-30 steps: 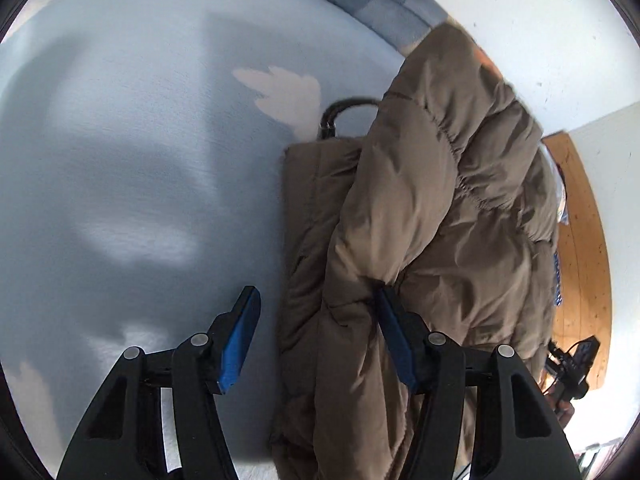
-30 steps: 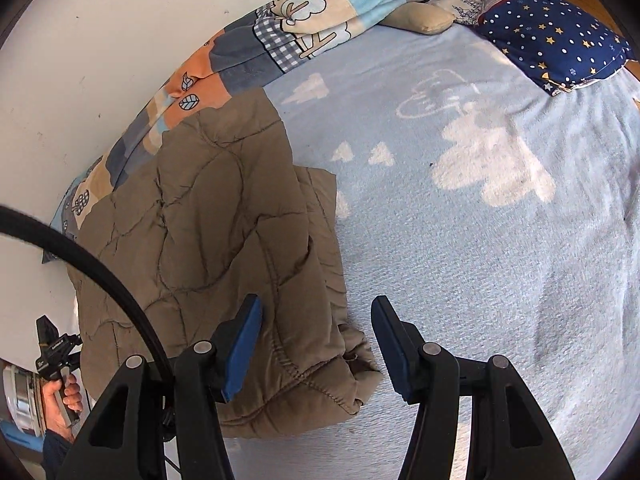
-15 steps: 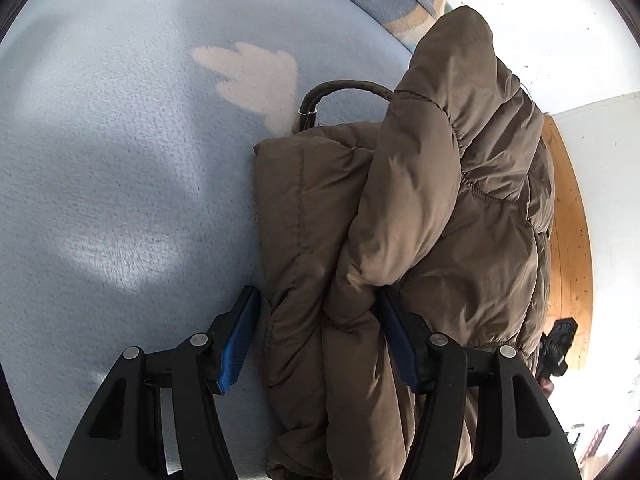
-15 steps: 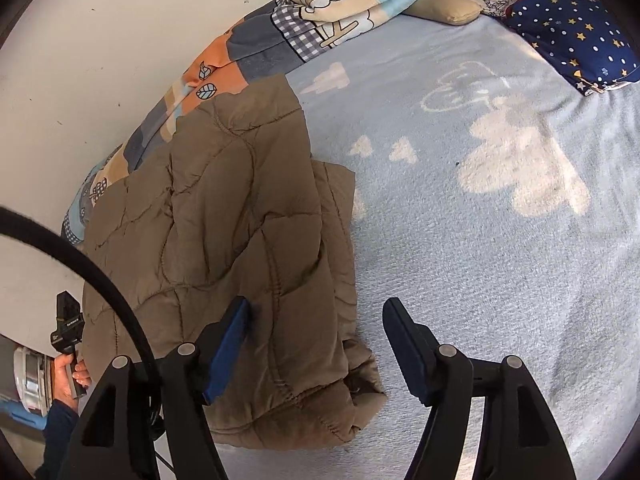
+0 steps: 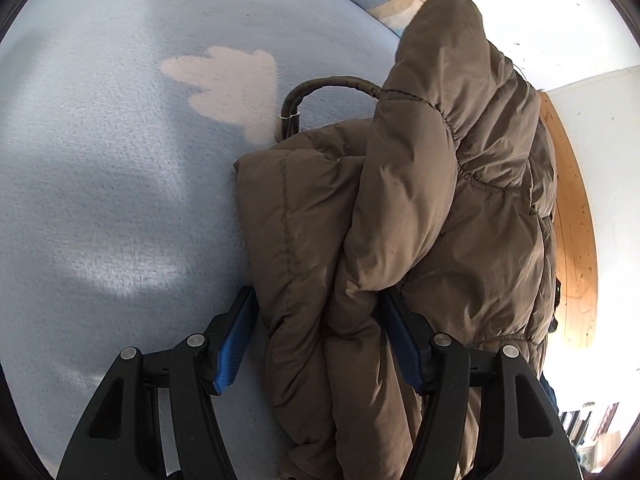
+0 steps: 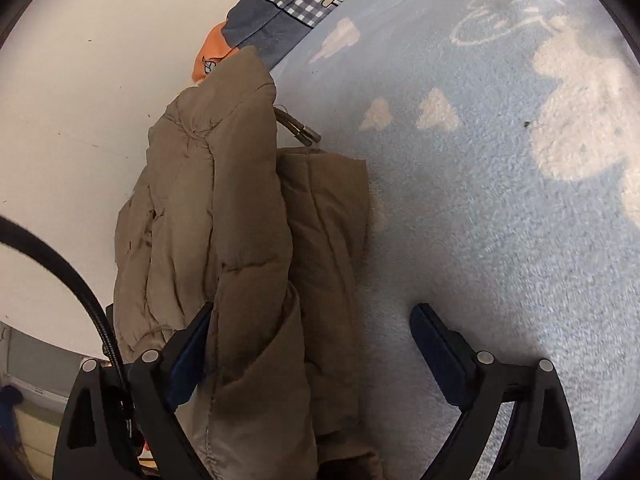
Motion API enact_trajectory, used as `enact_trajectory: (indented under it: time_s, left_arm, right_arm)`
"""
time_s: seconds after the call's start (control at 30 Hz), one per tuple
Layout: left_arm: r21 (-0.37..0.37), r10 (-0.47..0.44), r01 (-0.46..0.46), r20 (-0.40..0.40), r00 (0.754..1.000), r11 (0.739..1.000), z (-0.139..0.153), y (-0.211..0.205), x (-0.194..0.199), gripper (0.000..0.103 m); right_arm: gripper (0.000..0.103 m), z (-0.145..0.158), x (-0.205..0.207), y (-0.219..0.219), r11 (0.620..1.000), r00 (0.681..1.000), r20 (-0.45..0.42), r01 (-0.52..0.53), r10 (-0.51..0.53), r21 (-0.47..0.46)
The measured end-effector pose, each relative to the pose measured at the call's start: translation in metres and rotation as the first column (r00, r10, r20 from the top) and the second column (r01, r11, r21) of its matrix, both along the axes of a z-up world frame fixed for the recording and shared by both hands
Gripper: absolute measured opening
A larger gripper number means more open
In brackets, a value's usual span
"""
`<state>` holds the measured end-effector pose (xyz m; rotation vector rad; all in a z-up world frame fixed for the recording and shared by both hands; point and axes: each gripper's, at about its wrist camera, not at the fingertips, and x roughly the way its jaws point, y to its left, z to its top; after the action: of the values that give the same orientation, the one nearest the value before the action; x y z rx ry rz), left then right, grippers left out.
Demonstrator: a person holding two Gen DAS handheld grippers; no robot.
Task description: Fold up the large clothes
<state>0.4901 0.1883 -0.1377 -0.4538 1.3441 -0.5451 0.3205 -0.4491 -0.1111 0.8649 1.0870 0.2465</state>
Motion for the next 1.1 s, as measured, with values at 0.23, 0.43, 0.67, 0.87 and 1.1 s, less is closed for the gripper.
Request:
enact_trajectory:
  time_s: [0.23, 0.43, 0.67, 0.87, 1.1]
  left_arm:
    - [0.008, -0.036, 0.035, 0.022, 0.999, 0.999, -0.006, -0.004, 0.015, 0.064]
    - [0.063, -0.072, 0.067, 0.078, 0.994, 0.996, 0.002, -0.032, 0.022, 0.056]
    - [0.181, -0.100, 0.074, 0.139, 0.985, 0.981, 0.029, -0.061, 0.020, 0.034]
    - [0.245, -0.113, 0.065, 0.187, 0.976, 0.967, 0.057, -0.093, 0.004, 0.030]
    - [0.239, -0.115, 0.063, 0.209, 0.971, 0.969, 0.095, -0.112, -0.020, 0.029]
  right_arm:
    - [0.098, -0.003, 0.041, 0.043, 0.970, 0.968, 0.058, -0.244, 0.244, 0.001]
    - [0.056, 0.015, 0.044, 0.075, 0.942, 0.943, 0.088, -0.310, 0.322, -0.131]
    - [0.037, 0.058, 0.030, 0.108, 0.875, 0.923, 0.110, -0.305, 0.369, -0.376]
    - [0.034, 0.083, 0.003, 0.112, 0.857, 0.923, 0.138, -0.269, 0.360, -0.439]
    - [0.032, 0.122, -0.006, 0.120, 0.837, 0.906, 0.176, -0.263, 0.386, -0.481]
